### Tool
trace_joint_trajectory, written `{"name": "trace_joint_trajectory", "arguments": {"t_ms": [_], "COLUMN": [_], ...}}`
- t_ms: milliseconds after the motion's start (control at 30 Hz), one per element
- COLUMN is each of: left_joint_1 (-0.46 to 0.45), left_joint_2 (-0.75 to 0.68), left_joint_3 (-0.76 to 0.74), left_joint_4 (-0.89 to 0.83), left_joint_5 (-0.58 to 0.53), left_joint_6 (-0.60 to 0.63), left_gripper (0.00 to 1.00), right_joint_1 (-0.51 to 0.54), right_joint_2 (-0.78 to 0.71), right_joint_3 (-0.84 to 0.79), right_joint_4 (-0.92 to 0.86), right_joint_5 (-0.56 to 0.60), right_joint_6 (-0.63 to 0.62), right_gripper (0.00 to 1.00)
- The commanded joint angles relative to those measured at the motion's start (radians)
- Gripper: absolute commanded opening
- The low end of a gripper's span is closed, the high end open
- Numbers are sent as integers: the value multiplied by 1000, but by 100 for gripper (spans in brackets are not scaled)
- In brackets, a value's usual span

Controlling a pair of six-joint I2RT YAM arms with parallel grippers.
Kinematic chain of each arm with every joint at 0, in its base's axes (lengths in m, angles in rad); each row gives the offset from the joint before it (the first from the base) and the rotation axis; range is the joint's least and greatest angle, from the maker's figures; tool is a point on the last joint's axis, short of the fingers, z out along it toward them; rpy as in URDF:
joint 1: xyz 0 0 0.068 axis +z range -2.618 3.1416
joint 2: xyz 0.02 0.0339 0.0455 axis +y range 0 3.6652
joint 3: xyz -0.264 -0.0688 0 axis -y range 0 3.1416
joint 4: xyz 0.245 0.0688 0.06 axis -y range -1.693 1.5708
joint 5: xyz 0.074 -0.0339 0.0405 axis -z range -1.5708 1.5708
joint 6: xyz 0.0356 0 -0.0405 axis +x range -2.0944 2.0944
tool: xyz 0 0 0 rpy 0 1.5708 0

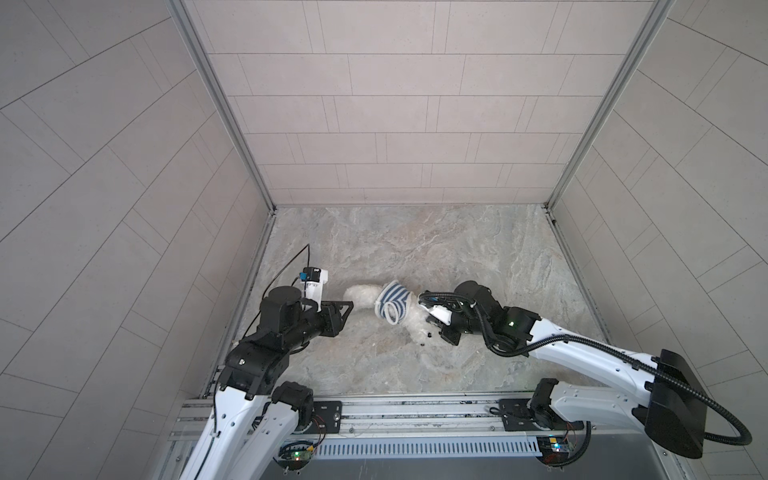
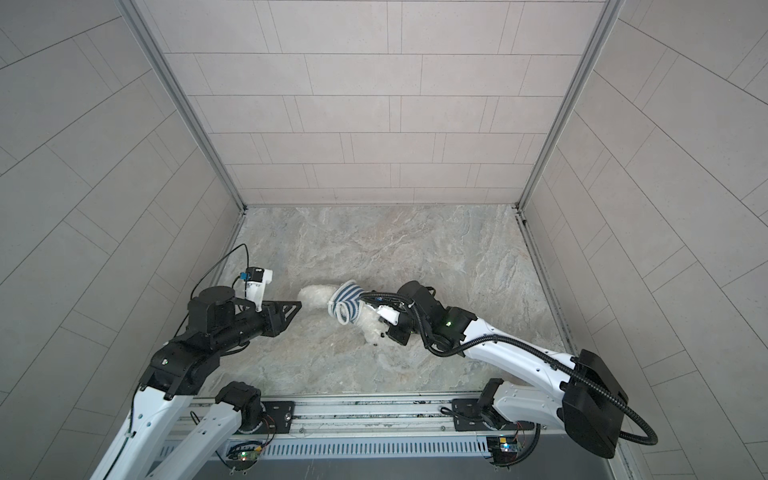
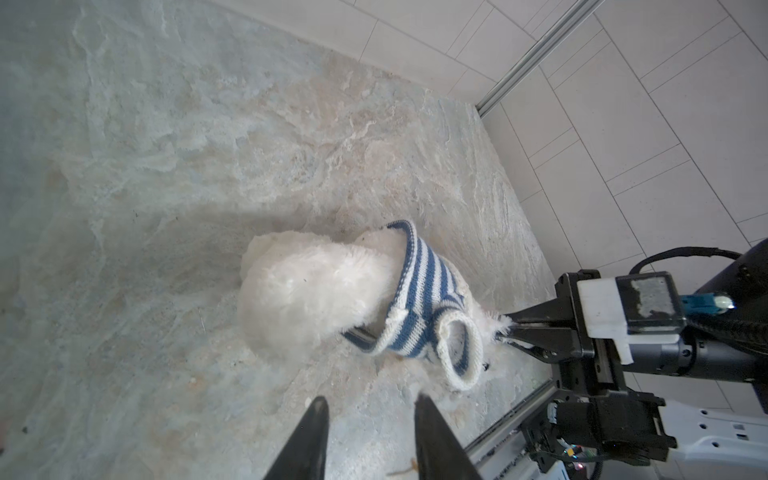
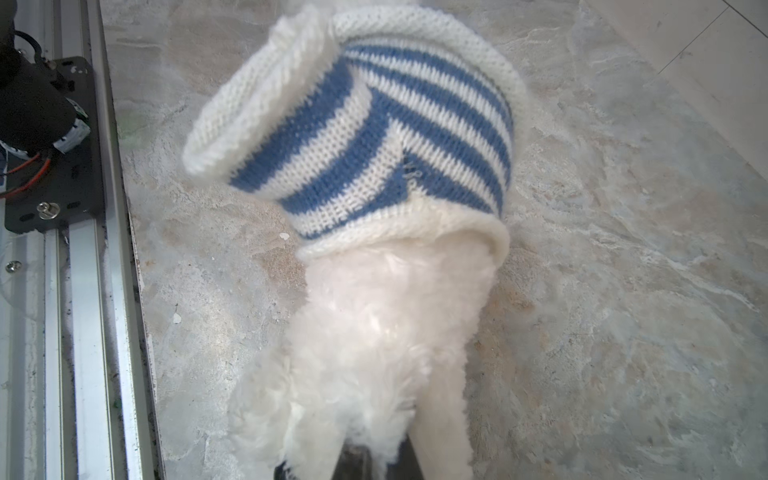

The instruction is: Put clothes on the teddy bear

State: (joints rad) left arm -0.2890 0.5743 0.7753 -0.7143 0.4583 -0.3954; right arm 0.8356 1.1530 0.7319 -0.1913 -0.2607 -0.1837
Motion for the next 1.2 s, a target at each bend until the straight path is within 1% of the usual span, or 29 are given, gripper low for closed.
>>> {"name": "trace_joint_trajectory", "arguments": {"t_ms": [0, 67, 200, 300, 433, 567, 667, 1000, 1167], "left_joint_1": [-42, -134, -341, -443, -460, -461, -467, -558, -574], "left_joint_2": [36, 59, 137, 202, 287, 343, 364, 385, 368], "left_joint_3": [19, 9, -5, -6, -16, -13, -11, -13, -22], "left_joint_4": [-48, 9, 117, 196, 279, 294, 303, 239, 228], "left_joint_5": [77, 56, -56, -133, -171, -227, -239, -372, -408], "left_joint_6": [9, -32, -101, -138, -172, -181, -181, -157, -163], "left_gripper": [27, 21, 12, 6, 0, 0, 0, 0, 0], "right_joint_1": [5, 6, 14, 25, 34, 40, 45, 47, 48], "right_joint_2": [-3, 0, 8, 11, 6, -9, -14, -15, -22], "right_joint_3": [6, 4, 1, -5, -18, -30, -38, -43, -47], "right_joint_4": [29, 31, 44, 55, 66, 75, 81, 92, 90], "right_joint_5": [20, 19, 22, 27, 30, 34, 37, 42, 45], "right_joint_6": [-37, -36, -31, -24, -18, -8, -5, -2, 0], "right_gripper": [0, 0, 0, 0, 0, 0, 0, 0, 0]}}
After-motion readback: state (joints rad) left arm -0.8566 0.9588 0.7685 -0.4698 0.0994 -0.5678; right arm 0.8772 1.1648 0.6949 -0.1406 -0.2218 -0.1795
